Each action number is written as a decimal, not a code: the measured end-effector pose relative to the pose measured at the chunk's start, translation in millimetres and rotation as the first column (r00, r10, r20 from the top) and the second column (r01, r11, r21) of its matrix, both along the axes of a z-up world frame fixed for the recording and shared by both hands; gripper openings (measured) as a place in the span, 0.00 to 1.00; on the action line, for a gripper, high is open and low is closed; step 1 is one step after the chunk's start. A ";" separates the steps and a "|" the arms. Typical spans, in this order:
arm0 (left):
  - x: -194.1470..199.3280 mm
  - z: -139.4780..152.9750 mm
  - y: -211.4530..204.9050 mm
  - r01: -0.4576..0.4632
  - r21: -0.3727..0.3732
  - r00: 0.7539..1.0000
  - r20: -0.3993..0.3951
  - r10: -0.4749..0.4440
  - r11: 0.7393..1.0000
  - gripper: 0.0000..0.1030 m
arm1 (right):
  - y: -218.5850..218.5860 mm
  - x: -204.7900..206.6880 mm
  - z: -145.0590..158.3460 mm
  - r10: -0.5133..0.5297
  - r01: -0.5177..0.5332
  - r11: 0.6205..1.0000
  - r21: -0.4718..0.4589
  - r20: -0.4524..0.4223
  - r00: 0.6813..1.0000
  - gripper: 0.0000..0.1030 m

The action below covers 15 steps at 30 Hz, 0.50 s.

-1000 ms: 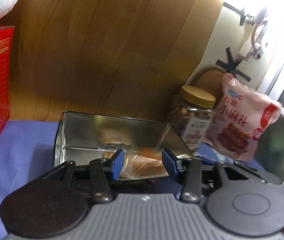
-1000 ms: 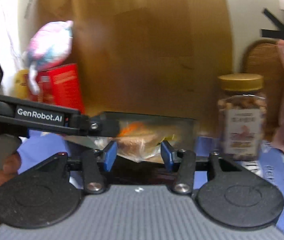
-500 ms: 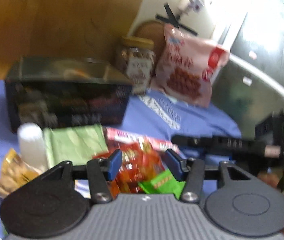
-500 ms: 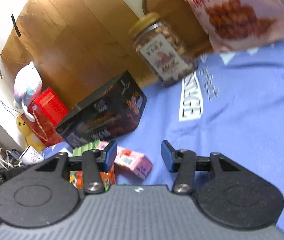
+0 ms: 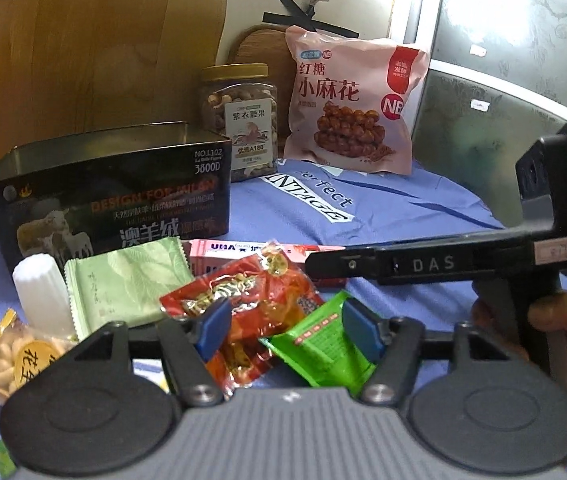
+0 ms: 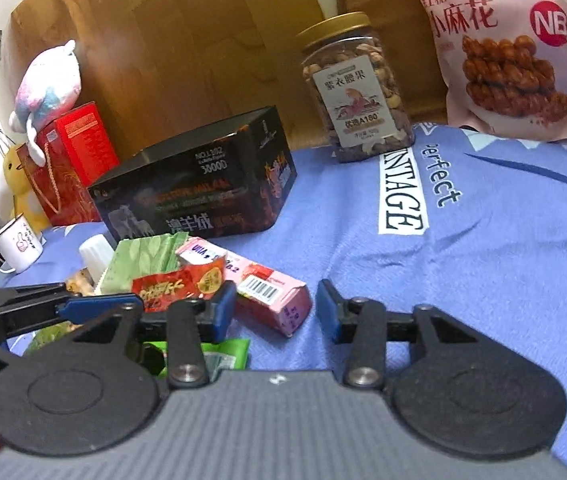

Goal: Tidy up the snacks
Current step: 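Reach the right tool to the pink UHA candy box and grasp it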

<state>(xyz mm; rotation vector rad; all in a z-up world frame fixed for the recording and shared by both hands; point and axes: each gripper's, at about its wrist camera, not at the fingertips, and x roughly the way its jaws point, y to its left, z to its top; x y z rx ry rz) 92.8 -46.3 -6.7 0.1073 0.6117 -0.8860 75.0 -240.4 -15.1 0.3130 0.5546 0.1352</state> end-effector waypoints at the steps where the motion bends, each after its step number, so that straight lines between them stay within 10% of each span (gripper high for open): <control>1: 0.4 0.1 0.7 0.001 -0.003 1.000 -0.004 -0.001 1.000 0.61 | 0.7 -0.5 0.6 -0.005 0.005 1.000 -0.007 0.003 1.000 0.41; 7: 3.4 0.2 4.2 0.001 -0.020 1.000 -0.027 -0.002 1.000 0.61 | -15.2 -7.6 0.8 -0.172 0.172 0.985 0.030 0.012 0.985 0.34; 15: 9.8 3.7 14.3 0.006 -0.080 0.997 -0.075 -0.012 0.997 0.62 | 0.6 1.3 0.7 -0.116 0.115 0.991 -0.067 -0.012 0.993 0.42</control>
